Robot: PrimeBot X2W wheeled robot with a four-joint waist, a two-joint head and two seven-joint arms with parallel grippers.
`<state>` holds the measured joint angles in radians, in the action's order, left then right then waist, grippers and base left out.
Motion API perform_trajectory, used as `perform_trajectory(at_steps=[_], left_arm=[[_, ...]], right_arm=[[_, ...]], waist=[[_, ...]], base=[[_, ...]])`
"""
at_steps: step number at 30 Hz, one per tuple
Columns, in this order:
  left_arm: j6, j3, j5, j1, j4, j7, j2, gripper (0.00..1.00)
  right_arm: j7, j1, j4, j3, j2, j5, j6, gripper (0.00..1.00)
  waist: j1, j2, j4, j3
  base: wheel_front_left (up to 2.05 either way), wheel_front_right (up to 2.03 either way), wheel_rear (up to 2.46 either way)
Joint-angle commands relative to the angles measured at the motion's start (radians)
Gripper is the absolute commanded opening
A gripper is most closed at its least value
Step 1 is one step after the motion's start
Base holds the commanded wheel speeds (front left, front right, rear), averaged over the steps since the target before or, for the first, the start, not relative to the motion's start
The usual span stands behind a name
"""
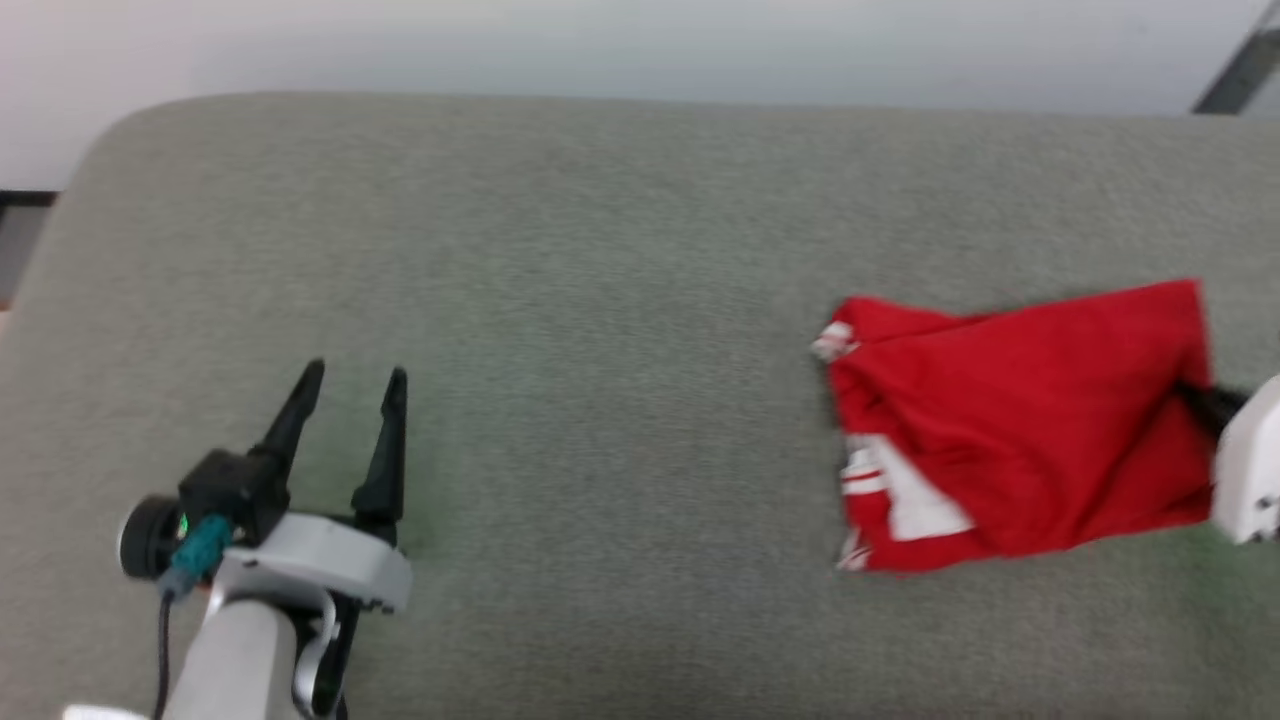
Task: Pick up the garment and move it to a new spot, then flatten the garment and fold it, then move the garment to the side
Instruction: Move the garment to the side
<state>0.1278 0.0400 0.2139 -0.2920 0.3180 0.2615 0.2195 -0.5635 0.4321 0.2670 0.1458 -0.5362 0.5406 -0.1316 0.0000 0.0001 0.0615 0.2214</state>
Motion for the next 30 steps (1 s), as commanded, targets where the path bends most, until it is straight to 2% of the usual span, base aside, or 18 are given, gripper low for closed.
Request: perform_trajectory(at_steps=[1, 8, 17, 30], left_arm=[[0.003, 0.012, -0.011, -0.028, 0.003, 0.004, 0.005, 1.00], [0.003, 0.073, 0.000, -0.119, 0.007, 0.004, 0.031, 1.00], [0.003, 0.164, 0.009, -0.227, 0.026, 0.004, 0.066, 1.00], [0.003, 0.248, 0.025, -0.320, 0.055, 0.004, 0.095, 1.00]], right_arm=[[0.002, 0.024, -0.001, -0.016, -0.019, -0.008, 0.002, 0.00], [0.042, 0.108, 0.038, -0.017, -0.100, -0.031, 0.002, 0.00], [0.191, 0.233, 0.183, 0.038, -0.165, -0.067, 0.002, 0.00], [0.427, 0.424, 0.449, 0.138, -0.211, -0.180, 0.002, 0.00]], waist=[[0.0000, -0.0001, -0.060, 0.042], [0.0000, -0.0001, -0.153, 0.100], [0.0000, -0.0001, -0.248, 0.164], [0.0000, -0.0001, -0.275, 0.230]], base=[[0.00, 0.00, 0.00], [0.00, 0.00, 0.00], [0.00, 0.00, 0.00], [0.00, 0.00, 0.00]])
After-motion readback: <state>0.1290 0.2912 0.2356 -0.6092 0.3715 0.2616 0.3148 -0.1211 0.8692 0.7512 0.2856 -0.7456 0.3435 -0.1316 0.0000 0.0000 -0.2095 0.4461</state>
